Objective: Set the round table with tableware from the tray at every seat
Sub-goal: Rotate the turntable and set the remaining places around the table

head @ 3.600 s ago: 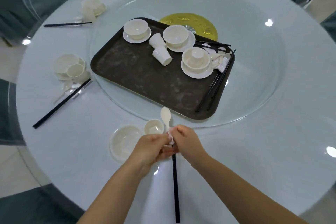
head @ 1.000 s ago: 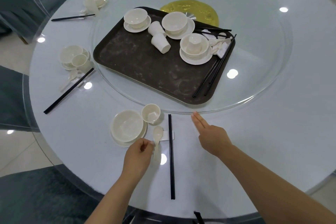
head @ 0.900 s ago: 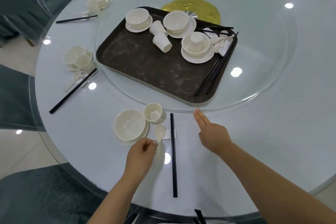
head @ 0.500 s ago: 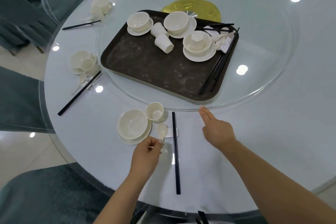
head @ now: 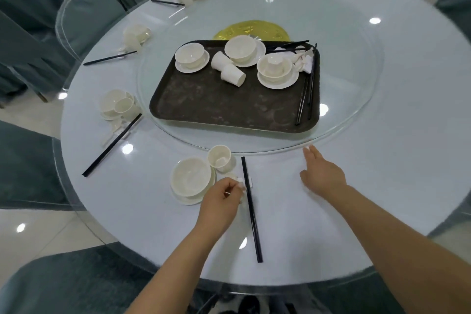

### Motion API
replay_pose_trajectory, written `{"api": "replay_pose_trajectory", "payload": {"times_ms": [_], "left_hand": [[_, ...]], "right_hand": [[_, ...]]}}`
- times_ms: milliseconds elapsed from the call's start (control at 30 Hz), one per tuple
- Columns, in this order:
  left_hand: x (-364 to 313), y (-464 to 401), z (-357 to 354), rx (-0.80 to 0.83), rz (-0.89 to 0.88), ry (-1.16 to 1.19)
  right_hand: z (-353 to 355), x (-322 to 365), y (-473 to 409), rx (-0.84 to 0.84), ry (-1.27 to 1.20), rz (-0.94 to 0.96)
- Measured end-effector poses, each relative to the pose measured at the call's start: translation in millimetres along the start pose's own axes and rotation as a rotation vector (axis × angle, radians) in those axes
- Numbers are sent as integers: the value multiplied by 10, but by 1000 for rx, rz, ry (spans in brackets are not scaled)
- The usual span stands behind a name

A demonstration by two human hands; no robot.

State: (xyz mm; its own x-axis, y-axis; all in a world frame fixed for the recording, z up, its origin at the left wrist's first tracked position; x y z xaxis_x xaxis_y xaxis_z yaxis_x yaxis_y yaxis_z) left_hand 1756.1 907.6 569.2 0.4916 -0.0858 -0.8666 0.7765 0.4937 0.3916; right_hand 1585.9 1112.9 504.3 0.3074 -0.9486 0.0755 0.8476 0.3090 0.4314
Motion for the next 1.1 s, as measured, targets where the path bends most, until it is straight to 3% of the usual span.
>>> {"api": "replay_pose_trajectory", "payload": {"times_ms": [233, 500, 867, 1100], "left_hand": [[-341, 113, -111, 151, -170, -8], [-734, 512, -369, 250, -307, -52], [-870, 1269, -1271, 380, -369, -77], [-852, 1958, -2198, 338, -372, -91]], "right_hand": [[362, 93, 714, -161, -124, -21], [494, -20, 1644, -223, -296, -22], [473, -932, 2442, -242, -452, -87], [324, -1864, 2917, -246, -451, -41]]}}
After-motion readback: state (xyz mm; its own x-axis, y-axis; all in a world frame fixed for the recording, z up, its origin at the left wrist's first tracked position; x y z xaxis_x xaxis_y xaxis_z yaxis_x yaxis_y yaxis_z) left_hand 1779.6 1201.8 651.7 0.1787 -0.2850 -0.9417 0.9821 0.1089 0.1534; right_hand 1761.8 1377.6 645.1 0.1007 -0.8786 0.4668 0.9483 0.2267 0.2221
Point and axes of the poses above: each hand's wrist, its own y-axis away from the middle knuckle, its own z-axis out of the back of the hand, x = y × z, the point moved 5 cm from there along -y, towards the middle knuckle, and after that the axes turned 9 degrees about y, right-handed, at the moved point
